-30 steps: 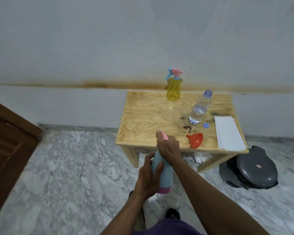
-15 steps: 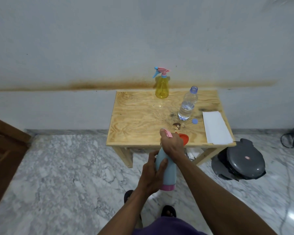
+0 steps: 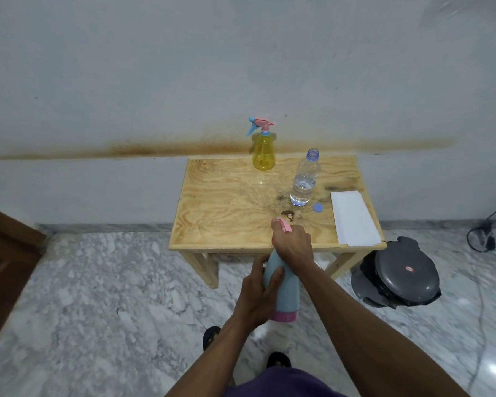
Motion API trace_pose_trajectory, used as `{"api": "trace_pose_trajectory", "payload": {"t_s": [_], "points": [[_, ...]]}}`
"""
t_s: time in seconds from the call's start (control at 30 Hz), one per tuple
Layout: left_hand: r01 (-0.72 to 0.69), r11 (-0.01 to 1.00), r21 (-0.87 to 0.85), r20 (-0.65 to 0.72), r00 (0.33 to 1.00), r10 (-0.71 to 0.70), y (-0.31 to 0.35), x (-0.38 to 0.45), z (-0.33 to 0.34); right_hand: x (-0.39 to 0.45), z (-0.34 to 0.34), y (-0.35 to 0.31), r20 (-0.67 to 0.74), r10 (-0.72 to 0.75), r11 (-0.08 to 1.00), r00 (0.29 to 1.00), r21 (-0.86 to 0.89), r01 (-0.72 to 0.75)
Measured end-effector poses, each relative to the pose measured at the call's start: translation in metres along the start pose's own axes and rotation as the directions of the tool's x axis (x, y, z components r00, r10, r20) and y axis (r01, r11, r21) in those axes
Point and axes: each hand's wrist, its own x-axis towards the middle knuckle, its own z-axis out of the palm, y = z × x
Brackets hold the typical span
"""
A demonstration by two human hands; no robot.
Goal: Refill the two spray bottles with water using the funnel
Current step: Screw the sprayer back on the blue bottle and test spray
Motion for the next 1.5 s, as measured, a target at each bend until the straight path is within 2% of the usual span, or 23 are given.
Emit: {"api": "trace_pose_trajectory", "payload": {"t_s": [0.23, 0.37, 0.5, 0.7, 0.83, 0.93, 1.03, 1.2, 1.5], "points": [[-0.025, 1.0, -0.011, -0.1, 0.995, 0.023, 0.001, 0.007, 0.006, 0.001, -0.01, -0.003, 0.037, -0.163, 0.985, 0.986, 0.064, 0.16], [-0.069, 0.994, 0.09, -0.213, 0.973, 0.087, 0.01, 0.016, -0.006, 0.001, -0.01, -0.012, -0.034, -0.265, 0.958, 0.964, 0.103, 0.267], [-0.082, 0.991, 0.11, -0.264, 0.959, 0.108, 0.016, 0.036, -0.021, 0.009, -0.006, -0.035, -0.027, -0.366, 0.916, 0.93, 0.166, 0.365], [-0.129, 0.979, 0.155, -0.375, 0.909, 0.179, 0.032, 0.092, -0.055, 0.045, 0.006, -0.083, -0.005, -0.464, 0.871, 0.886, 0.179, 0.457], [-0.158, 0.972, 0.174, -0.375, 0.902, 0.214, 0.043, 0.141, -0.089, 0.079, 0.021, -0.117, -0.048, -0.514, 0.833, 0.857, 0.21, 0.511], [-0.127, 0.97, 0.205, -0.357, 0.914, 0.195, 0.047, 0.182, -0.113, 0.106, 0.037, -0.139, -0.044, -0.533, 0.821, 0.845, 0.216, 0.529], [-0.115, 0.974, 0.195, -0.388, 0.903, 0.184, 0.044, 0.223, -0.134, 0.135, 0.058, -0.161, -0.084, -0.588, 0.783, 0.805, 0.19, 0.592], [-0.109, 0.99, 0.09, -0.453, 0.881, 0.138, 0.036, 0.296, -0.163, 0.188, 0.093, -0.202, -0.09, -0.549, 0.818, 0.831, 0.145, 0.556], [-0.005, 0.998, 0.06, -0.425, 0.905, 0.03, 0.031, 0.386, -0.189, 0.267, 0.133, -0.233, -0.069, -0.496, 0.863, 0.866, 0.074, 0.5]]}}
